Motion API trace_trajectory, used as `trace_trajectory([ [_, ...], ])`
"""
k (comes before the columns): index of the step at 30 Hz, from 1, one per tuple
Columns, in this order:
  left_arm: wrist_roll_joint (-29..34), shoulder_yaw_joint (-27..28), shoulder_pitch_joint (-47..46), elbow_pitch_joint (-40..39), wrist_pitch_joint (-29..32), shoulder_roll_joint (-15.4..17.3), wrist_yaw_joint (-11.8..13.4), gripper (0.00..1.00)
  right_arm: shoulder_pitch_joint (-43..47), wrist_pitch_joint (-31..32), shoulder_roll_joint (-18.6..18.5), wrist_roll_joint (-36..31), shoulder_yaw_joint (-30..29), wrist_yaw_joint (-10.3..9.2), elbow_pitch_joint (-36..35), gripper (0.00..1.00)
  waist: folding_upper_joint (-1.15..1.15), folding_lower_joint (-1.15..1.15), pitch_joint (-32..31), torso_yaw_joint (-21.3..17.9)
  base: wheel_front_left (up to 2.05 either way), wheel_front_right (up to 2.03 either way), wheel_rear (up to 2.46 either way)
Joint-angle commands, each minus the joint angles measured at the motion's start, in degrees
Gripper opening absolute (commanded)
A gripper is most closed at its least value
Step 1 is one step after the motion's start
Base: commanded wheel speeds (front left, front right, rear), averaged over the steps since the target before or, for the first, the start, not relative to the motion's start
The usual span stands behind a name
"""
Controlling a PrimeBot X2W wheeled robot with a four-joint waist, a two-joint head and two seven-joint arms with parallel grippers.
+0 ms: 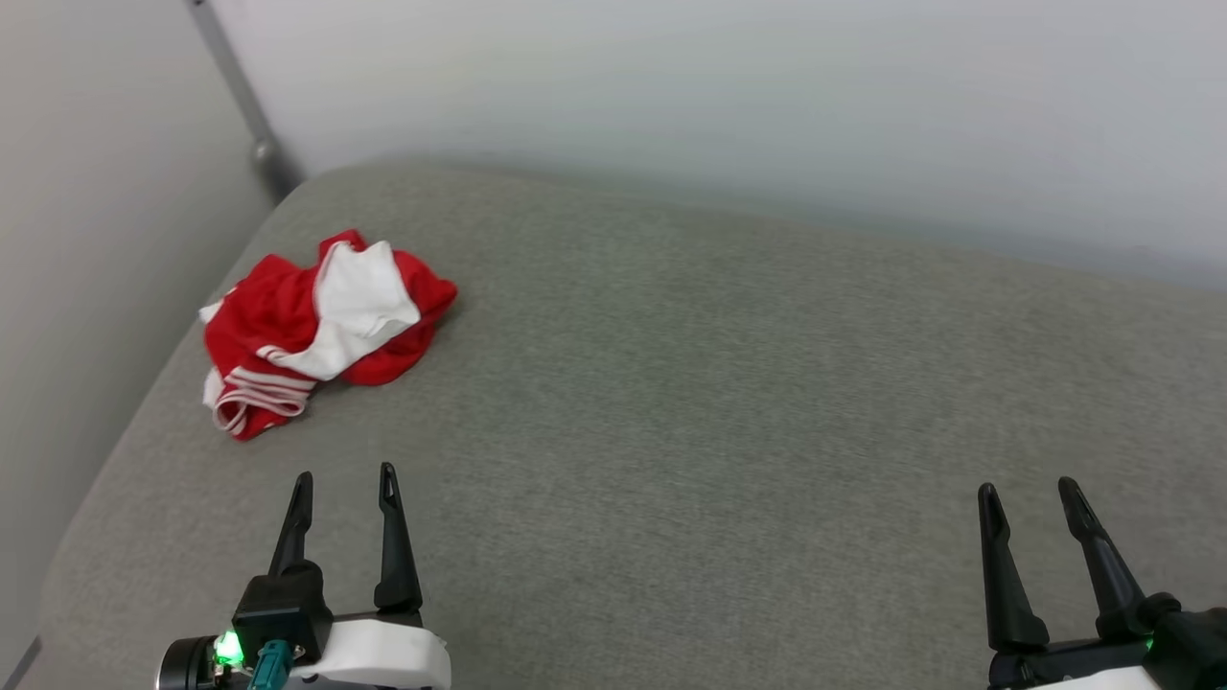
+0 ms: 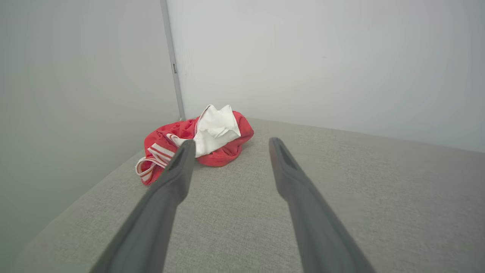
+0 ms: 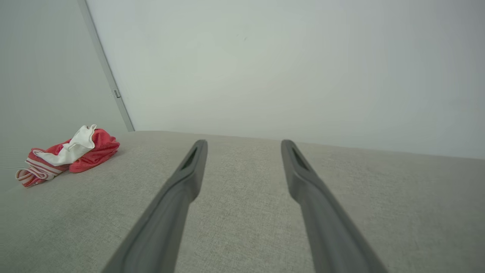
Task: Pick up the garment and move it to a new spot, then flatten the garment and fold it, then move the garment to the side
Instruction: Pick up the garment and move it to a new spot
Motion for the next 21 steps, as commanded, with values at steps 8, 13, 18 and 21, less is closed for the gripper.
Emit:
trace_trajectory([
  [8, -1.1, 0.0, -1.1, -0.2, -0.2, -0.1, 1.1, 1.0, -0.5, -0.1, 0.1, -1.1, -0.1, -0.03, -0.5, 1.0, 0.0, 0.0, 1.6, 7.4, 0.0, 0.0, 0.0],
  [13, -1.7, 0.1, -1.1, -0.3, -0.2, 0.0, 1.6, 1.0, -0.6, -0.1, 0.1, -1.6, 0.1, -0.02, -0.5, 1.0, 0.0, 0.0, 1.9, 10.5, 0.0, 0.0, 0.0],
  [18, -1.4, 0.1, -1.3, -0.4, -0.2, -0.1, 1.9, 1.0, -1.0, -0.1, 0.1, -2.1, 0.2, -0.02, -0.6, 1.0, 0.0, 0.0, 2.3, 12.7, 0.0, 0.0, 0.0],
  [21, -1.5, 0.4, -1.2, -0.4, -0.2, 0.0, 2.0, 1.0, -1.1, -0.1, 0.1, -2.2, 0.3, -0.03, -0.3, 1.0, 0.0, 0.0, 2.3, 13.2, 0.0, 0.0, 0.0],
])
